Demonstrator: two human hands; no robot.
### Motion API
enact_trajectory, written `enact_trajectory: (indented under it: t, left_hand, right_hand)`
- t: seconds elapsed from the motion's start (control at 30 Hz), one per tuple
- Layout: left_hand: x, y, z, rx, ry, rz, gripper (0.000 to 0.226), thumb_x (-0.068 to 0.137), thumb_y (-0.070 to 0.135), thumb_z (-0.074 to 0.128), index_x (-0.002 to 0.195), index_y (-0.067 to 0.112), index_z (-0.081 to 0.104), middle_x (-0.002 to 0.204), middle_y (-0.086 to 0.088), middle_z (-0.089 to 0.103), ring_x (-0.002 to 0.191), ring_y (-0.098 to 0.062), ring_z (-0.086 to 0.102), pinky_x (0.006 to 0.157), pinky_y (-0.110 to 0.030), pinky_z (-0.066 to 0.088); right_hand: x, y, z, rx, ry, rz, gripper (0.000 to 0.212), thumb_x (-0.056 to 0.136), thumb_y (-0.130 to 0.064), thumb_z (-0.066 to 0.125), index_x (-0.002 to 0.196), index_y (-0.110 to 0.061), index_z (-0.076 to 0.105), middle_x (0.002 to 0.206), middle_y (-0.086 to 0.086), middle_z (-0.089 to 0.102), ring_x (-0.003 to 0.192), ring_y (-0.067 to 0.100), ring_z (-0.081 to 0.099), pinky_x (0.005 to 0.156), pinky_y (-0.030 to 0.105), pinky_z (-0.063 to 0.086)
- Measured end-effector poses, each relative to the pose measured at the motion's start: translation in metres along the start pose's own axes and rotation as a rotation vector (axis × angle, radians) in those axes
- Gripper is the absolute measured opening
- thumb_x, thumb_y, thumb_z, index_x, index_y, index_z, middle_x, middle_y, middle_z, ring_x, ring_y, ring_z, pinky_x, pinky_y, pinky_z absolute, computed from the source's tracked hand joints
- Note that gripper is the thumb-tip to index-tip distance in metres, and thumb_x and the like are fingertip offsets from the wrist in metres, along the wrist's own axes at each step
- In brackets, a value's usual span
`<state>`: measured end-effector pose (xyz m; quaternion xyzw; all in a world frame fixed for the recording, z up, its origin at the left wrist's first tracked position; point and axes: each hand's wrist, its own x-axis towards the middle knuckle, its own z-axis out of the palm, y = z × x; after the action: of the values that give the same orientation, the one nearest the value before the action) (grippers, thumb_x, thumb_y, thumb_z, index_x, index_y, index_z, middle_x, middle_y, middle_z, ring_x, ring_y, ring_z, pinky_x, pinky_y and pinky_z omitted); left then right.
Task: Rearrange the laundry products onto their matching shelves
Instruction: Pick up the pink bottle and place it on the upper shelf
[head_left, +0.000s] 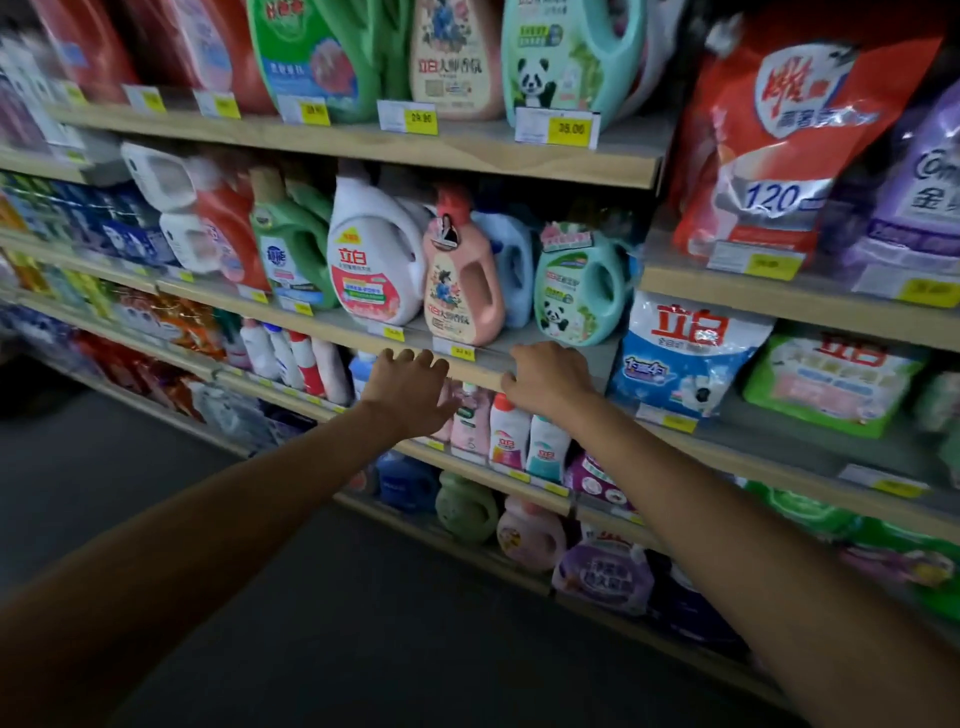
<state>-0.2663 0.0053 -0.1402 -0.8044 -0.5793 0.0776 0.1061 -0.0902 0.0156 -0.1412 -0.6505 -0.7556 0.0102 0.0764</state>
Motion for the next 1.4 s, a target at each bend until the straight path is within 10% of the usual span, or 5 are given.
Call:
enact_trajectory:
  t: [0.53,0.97,1.23,1.4]
  left_hand:
    - [0.162,-0.124,0.085,-0.132,0.041,0.033,0.063,0.090,0.054,0.044,0.139,0.014,0.038,0.142,-0.009,0.044,0.131,-0.028,0.042,0.107,-0.041,0.031]
    - [0.289,-0.167,0.112,-0.363,0.216,0.206,0.068,0.089,0.051,0.051,0.142,0.015,0.029,0.140,-0.010,0.046,0.123,-0.030,0.050,0.102,-0.042,0.039]
    - [0.335,-0.163,0.119,-1.045,-0.065,0.189,0.079,0.073,0.028,0.078,0.134,0.008,0.032,0.134,-0.014,0.049,0.123,-0.030,0.052,0.098,-0.046,0.049]
    - [0.342,-0.161,0.120,-0.991,-0.078,0.246,0.083,0.074,0.026,0.078,0.137,0.006,0.028,0.137,-0.016,0.043,0.124,-0.029,0.050,0.101,-0.040,0.047]
  right_hand:
    - [0.181,-0.029,0.073,-0.032,-0.039,0.174,0.034,0.092,-0.035,0.047,0.114,-0.011,0.057,0.116,0.013,0.064,0.110,0.032,0.058,0.091,0.040,0.044]
    - [0.288,-0.048,0.121,0.514,0.276,0.557,0.129,0.057,-0.058,0.081,0.151,-0.014,0.006,0.152,0.015,0.023,0.133,0.035,0.035,0.095,0.048,0.048]
    - [0.311,-0.040,0.130,0.655,0.377,0.645,0.118,0.064,-0.040,0.084,0.150,-0.014,0.008,0.144,0.017,0.029,0.131,0.036,0.036,0.095,0.045,0.045]
    - [0.311,-0.017,0.132,0.717,0.347,0.579,0.119,0.062,-0.039,0.086,0.150,-0.012,0.010,0.142,0.019,0.032,0.130,0.034,0.039,0.095,0.038,0.044]
